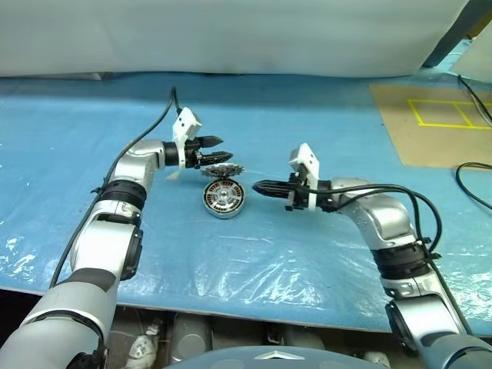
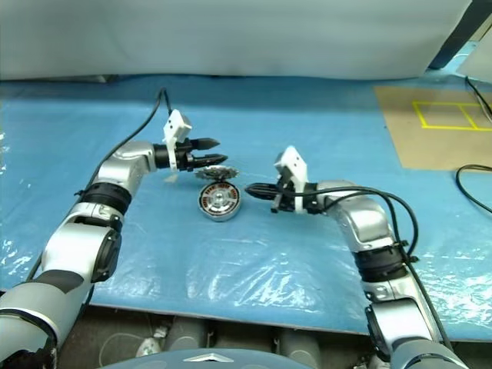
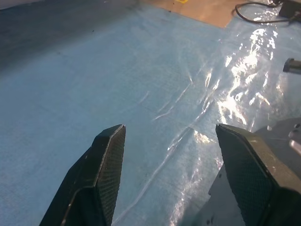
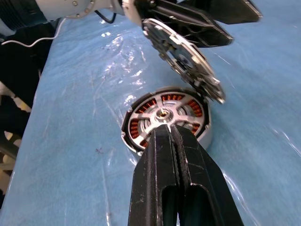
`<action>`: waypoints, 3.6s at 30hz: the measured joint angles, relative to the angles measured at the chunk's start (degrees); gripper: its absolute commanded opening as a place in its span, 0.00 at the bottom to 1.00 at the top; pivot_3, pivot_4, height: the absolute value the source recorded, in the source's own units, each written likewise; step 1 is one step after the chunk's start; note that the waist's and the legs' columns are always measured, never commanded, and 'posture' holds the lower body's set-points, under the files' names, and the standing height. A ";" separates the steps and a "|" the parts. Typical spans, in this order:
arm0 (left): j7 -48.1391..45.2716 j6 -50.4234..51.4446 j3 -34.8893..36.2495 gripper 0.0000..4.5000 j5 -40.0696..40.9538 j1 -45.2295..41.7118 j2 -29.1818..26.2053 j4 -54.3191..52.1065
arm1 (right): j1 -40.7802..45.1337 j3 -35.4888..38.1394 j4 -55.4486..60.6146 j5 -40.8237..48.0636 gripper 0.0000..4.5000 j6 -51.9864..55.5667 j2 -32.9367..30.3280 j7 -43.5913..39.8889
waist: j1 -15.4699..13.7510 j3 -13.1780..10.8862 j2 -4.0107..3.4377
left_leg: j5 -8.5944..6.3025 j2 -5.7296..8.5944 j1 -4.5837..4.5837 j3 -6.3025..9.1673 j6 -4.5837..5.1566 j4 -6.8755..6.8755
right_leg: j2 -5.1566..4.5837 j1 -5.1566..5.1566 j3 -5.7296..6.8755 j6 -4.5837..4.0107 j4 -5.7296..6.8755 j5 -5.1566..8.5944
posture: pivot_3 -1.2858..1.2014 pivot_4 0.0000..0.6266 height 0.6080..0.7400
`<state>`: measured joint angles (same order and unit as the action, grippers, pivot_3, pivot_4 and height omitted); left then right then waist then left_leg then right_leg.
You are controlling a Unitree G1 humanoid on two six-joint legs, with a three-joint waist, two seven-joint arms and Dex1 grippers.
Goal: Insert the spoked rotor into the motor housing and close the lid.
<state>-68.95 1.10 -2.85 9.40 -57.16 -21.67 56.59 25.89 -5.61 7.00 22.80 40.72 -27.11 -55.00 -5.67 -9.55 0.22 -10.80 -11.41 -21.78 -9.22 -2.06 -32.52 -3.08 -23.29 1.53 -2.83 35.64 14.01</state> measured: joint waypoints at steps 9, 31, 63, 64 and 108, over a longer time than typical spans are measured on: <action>-8.38 0.68 -2.00 0.72 -0.50 4.57 0.96 -6.64 | -4.47 4.66 3.50 1.88 0.00 2.30 -3.04 3.93 | -0.01 -0.01 0.01 | -0.01 -0.04 0.06 0.09 -0.01 -0.01 | -0.08 0.04 -0.02 0.02 0.03 -0.01 | 0.52 0.24 1.00; -10.11 -3.19 -6.05 0.72 -1.62 14.43 -1.66 -18.76 | -1.63 2.96 3.63 3.15 0.00 2.28 -2.38 5.10 | 0.10 -0.01 -0.01 | -0.01 -0.03 0.41 0.04 -0.01 0.11 | -0.09 0.28 -0.12 -0.23 0.00 0.14 | 0.52 0.24 1.00; 16.52 23.00 11.78 0.72 18.33 43.79 -9.31 -64.29 | 14.55 -14.88 -18.98 -8.28 0.99 -13.14 11.93 -0.85 | 1.78 -0.03 -0.05 | -0.01 -0.15 0.09 -0.06 -0.02 0.07 | 0.01 -0.04 -0.07 -0.17 0.01 0.11 | 0.52 0.24 1.00; 16.74 22.83 11.78 0.72 18.30 44.28 -9.48 -64.29 | 14.59 -15.09 -19.46 -9.09 0.99 -14.03 12.34 -0.72 | 1.78 -0.03 -0.05 | -0.01 -0.15 0.09 -0.06 -0.02 0.06 | 0.01 -0.04 -0.07 -0.17 0.02 0.10 | 0.52 0.24 1.00; 19.19 20.22 7.00 0.72 16.79 44.11 -7.70 -63.93 | 14.47 -16.83 -30.57 -21.55 0.66 -27.27 17.29 2.79 | 3.21 -0.02 -0.04 | -0.01 -0.24 0.60 -0.15 -0.01 -0.21 | 0.04 0.41 -0.24 -0.28 0.14 0.17 | 0.52 0.24 1.00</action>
<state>-49.76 21.33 4.15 26.18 -13.06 -29.36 -7.34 40.36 -22.43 -23.57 1.25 13.45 -9.81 -52.22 -2.46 -9.57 0.18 -10.81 -11.65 -21.19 -9.36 -2.07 -32.74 -3.04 -22.88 1.29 -3.11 35.78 14.17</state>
